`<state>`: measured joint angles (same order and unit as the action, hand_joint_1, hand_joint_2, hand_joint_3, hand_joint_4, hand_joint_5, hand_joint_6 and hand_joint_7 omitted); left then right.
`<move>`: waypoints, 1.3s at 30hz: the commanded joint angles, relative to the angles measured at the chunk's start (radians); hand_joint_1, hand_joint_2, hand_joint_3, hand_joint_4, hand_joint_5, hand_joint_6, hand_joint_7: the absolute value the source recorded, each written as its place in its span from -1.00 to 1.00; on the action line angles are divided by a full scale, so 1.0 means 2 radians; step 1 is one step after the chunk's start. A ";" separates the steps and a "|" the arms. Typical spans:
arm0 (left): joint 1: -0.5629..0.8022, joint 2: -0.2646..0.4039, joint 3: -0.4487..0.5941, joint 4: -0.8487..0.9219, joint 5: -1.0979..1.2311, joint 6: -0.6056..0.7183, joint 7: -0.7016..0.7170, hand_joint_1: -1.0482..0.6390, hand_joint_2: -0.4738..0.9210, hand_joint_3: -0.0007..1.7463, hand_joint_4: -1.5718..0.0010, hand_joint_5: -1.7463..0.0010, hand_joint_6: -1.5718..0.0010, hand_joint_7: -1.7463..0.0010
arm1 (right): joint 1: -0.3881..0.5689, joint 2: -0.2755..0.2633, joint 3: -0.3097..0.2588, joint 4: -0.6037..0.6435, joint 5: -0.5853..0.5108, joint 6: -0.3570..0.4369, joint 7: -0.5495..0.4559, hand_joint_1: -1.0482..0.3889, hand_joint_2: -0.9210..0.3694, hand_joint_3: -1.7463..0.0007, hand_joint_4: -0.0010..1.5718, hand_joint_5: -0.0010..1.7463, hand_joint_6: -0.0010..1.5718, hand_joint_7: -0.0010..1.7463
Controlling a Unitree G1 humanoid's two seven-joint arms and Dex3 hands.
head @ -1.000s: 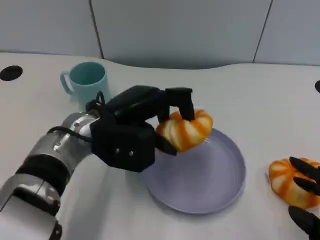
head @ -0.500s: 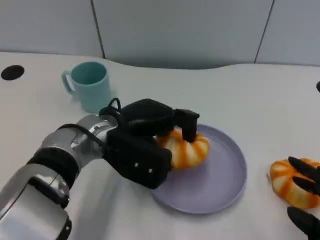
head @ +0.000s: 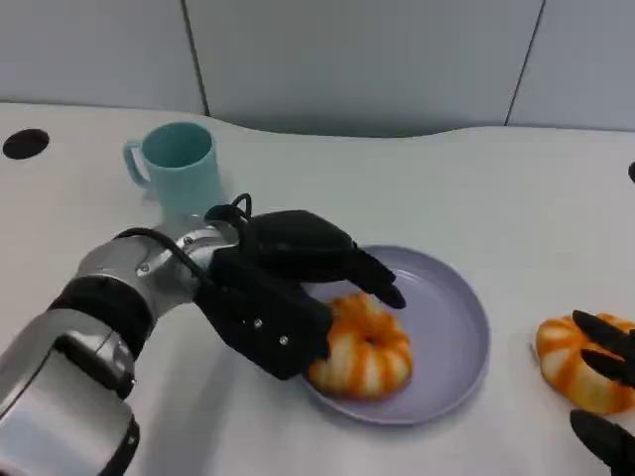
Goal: Grasp the bread from the table and place it into the plate.
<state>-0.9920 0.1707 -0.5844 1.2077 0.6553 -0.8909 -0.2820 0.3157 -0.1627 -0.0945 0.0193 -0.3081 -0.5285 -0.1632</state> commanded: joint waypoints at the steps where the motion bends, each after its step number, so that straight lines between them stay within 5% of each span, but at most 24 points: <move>1: -0.017 0.009 0.007 0.000 -0.011 -0.010 -0.017 -0.49 0.97 -1.00 0.84 0.83 0.55 1.00 | 0.001 -0.002 -0.002 -0.001 0.004 -0.005 -0.003 -0.02 -1.00 0.62 0.02 -1.00 -0.20 -1.00; 11: -0.022 0.028 0.028 -0.010 -0.029 -0.027 -0.015 -0.53 1.00 -0.99 0.93 0.89 0.73 1.00 | 0.002 -0.001 -0.002 -0.003 0.002 -0.002 -0.005 -0.02 -1.00 0.63 0.02 -1.00 -0.20 -1.00; 20: 0.069 0.050 0.168 -0.030 -0.245 -0.024 -0.160 -0.39 0.98 -0.97 0.79 0.82 0.64 0.97 | 0.008 0.000 0.000 -0.012 0.004 0.003 -0.001 -0.02 -1.00 0.62 0.02 -1.00 -0.21 -1.00; 30: 0.216 0.086 0.261 -0.158 -0.364 0.102 -0.219 -0.42 1.00 -0.97 0.73 0.75 0.58 0.97 | 0.008 0.000 0.000 -0.010 0.003 0.000 -0.002 -0.02 -1.00 0.62 0.02 -0.99 -0.21 -1.00; 34: 0.274 0.099 0.278 -0.210 -0.353 0.161 -0.181 -0.46 0.98 -0.98 0.52 0.65 0.43 0.92 | 0.010 0.000 -0.001 -0.012 0.005 0.003 0.000 -0.03 -1.00 0.62 0.02 -1.00 -0.21 -1.00; 39: 0.333 0.110 0.283 -0.303 -0.328 0.239 -0.132 -0.48 0.97 -1.00 0.48 0.07 0.18 0.96 | 0.011 0.000 -0.002 -0.015 0.004 0.007 0.000 -0.02 -1.00 0.62 0.02 -1.00 -0.21 -1.00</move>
<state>-0.3576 0.3648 -0.0324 0.6734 -0.0098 -0.4653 -0.5804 0.3347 -0.1589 -0.0931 -0.0004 -0.3098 -0.5214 -0.1628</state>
